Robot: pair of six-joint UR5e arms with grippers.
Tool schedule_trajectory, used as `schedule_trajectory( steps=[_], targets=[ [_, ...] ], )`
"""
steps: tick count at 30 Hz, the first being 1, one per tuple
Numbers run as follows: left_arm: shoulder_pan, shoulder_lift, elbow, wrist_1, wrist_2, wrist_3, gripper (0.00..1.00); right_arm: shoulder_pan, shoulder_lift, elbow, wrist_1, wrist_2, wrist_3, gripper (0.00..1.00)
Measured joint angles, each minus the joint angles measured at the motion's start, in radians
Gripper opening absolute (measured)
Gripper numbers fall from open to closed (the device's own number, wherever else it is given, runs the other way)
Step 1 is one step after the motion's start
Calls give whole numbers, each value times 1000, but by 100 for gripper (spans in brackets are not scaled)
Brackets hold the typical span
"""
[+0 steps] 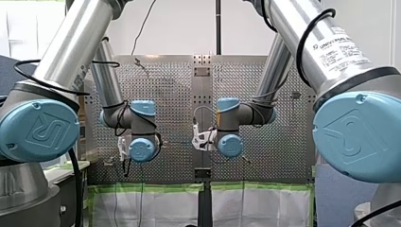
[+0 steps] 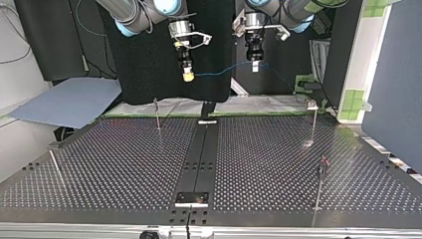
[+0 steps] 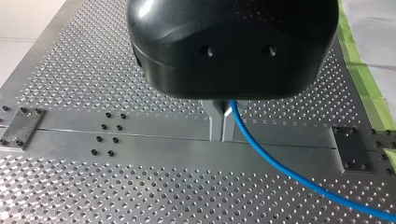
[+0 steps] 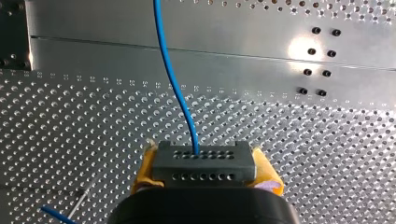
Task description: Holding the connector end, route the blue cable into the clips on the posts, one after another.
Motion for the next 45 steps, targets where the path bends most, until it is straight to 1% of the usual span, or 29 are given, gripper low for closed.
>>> schedule_trajectory(
  steps=[7, 10, 13, 17, 20, 23, 34, 36, 37, 40, 42, 44, 45],
  targets=[
    [0, 0, 0, 0, 0, 0, 0, 0, 0, 0, 0, 0, 0, 0],
    [-6, -3, -1, -6, -6, 3, 0, -3, 8, 2, 7, -3, -5, 0],
    [-24, -5, -1, -30, -16, 6, 0, -5, 30, 3, 30, -5, -10, 0],
    [-35, -6, -1, -65, -21, 7, 0, -6, 56, 3, 74, -6, -12, 0],
    [-36, -6, -2, -77, -21, 8, 0, -6, 61, 3, 108, -6, -12, 0],
    [-36, -6, -2, -80, -21, 8, 0, -6, 62, 3, 127, -6, -12, 0],
    [-37, -6, -2, -81, -21, 8, 0, -6, 63, 3, 135, -6, -13, 0],
    [-32, -4, 1, -87, -16, 14, 0, -11, 58, 4, 140, -2, -14, 0],
    [-30, 0, 3, -91, -11, 18, 0, -14, 53, 2, 145, 0, -12, 0],
    [-23, 21, 7, -101, 9, 26, 0, -20, 29, -7, 164, 4, 5, 0],
    [-19, 41, 8, -113, 18, 23, 0, -26, 8, -13, 173, -3, 25, 0],
    [-14, 61, 9, -128, 16, 21, 0, -30, -15, -28, 185, -20, 46, 0],
    [-11, 73, 9, -139, 10, 21, 0, -31, -25, -36, 192, -28, 54, 0]
  ],
)
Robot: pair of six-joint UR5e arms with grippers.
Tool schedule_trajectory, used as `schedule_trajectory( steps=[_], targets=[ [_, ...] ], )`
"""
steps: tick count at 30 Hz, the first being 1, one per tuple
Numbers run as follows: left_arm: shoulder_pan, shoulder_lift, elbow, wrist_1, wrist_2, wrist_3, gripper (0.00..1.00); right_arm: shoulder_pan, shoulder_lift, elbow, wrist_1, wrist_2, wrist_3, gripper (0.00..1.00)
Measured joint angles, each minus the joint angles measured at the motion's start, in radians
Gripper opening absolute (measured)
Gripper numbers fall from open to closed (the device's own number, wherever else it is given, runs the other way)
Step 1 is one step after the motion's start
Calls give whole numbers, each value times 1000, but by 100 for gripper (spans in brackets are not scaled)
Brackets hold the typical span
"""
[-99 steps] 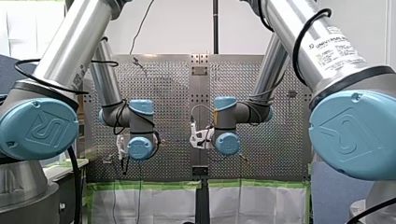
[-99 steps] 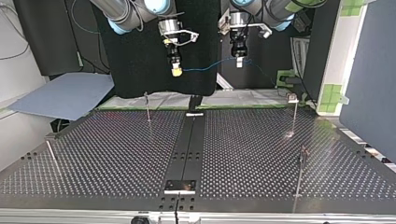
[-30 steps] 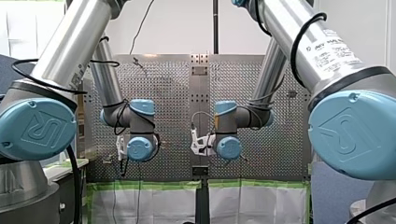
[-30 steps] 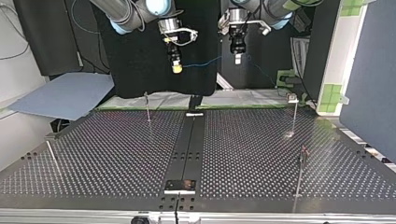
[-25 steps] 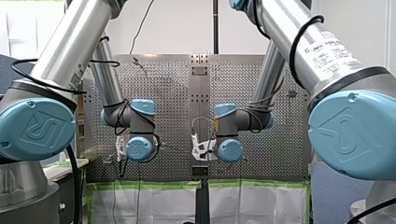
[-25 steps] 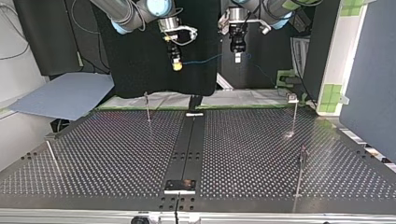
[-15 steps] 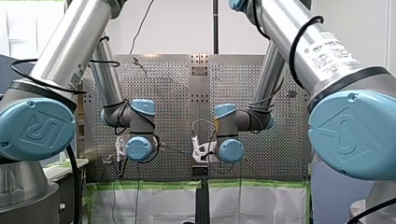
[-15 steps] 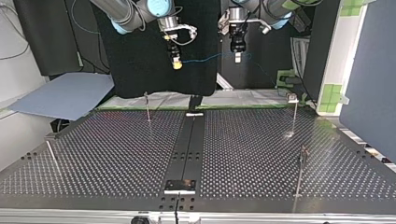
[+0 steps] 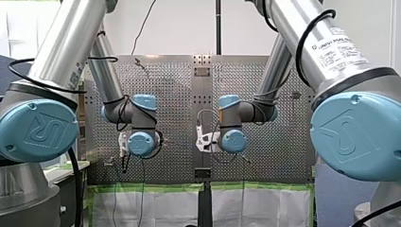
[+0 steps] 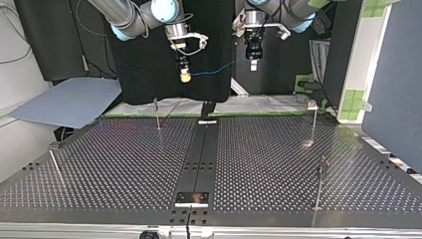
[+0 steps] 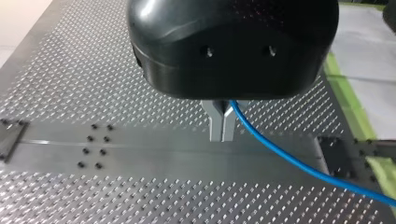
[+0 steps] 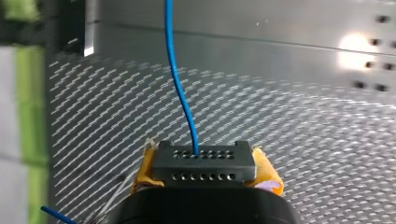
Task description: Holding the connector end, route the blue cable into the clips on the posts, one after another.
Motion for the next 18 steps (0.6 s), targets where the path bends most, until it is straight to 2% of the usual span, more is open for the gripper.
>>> schedule_trajectory(
  steps=[2, 6, 12, 18],
  targets=[
    [5, 19, 4, -18, -10, 0, 0, -1, -23, -20, 19, -21, 7, 0],
    [17, 61, 26, -59, -21, -7, 0, -3, -62, -58, 56, -54, 8, 0],
    [35, 123, 82, -121, -25, -13, 0, -11, -124, -118, 118, -72, 12, 0],
    [52, 186, 144, -184, -49, -8, 0, -13, -183, -165, 171, -94, 21, 0]
  ],
)
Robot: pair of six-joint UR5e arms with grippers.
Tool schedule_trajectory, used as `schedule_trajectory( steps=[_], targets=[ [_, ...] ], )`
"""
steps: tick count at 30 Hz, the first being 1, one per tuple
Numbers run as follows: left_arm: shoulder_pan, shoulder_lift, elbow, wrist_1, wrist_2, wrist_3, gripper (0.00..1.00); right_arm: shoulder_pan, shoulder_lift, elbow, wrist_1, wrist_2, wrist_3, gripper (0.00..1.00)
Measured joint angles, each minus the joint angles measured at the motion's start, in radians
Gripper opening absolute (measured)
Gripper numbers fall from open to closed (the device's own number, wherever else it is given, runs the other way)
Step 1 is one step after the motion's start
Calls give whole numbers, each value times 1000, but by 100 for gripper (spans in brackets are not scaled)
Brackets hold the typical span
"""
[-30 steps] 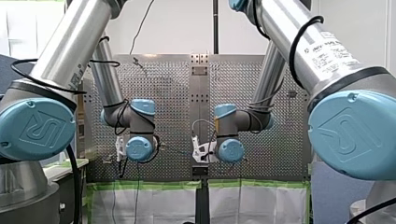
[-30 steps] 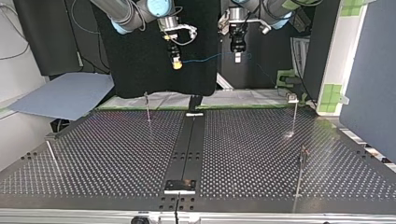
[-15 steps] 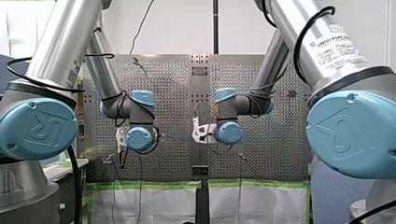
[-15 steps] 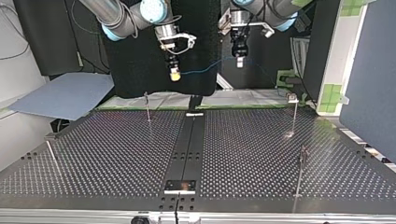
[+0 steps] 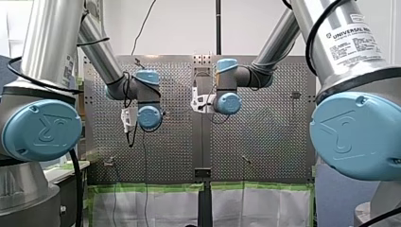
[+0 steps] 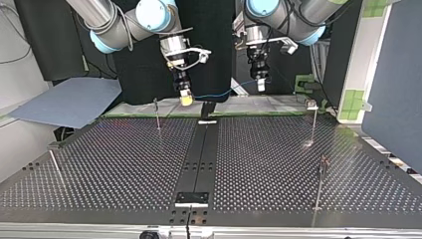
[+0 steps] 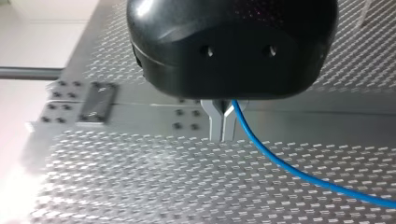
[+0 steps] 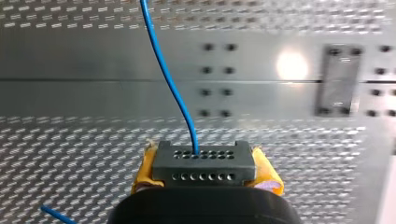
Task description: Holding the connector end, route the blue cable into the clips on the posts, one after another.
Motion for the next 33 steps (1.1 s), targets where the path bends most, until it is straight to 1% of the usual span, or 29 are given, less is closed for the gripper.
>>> schedule_trajectory(
  steps=[2, 5, 10, 13, 17, 20, 23, 26, 28, 30, 33],
  targets=[
    [5, 19, 19, -19, -4, 1, 0, 0, -20, -16, 15, -4, 1, 0],
    [13, 49, 48, -50, -10, 2, 0, 2, -38, -38, 33, -18, 1, 0],
    [26, 105, 73, -105, -23, -10, 0, 5, -43, -65, 47, -37, 4, 0],
    [36, 137, 81, -138, -32, -24, 0, 3, -41, -80, 47, -57, 20, 0],
    [53, 180, 108, -180, -38, -28, 0, 0, -32, -106, 49, -76, 50, 0],
    [68, 211, 135, -211, -39, -30, 0, 4, -26, -125, 53, -81, 58, 0],
    [83, 240, 156, -241, -38, -29, 0, 11, -9, -151, 70, -82, 57, 0],
    [101, 273, 170, -273, -35, -25, 0, 22, 7, -183, 97, -82, 43, 0],
    [120, 297, 173, -297, -25, -19, 0, 30, 11, -203, 111, -81, 37, 0],
    [140, 316, 175, -319, -10, -17, 0, 42, 13, -226, 128, -79, 33, 0],
    [168, 328, 176, -347, 16, -13, 0, 64, 15, -255, 153, -71, 31, 0]
  ],
)
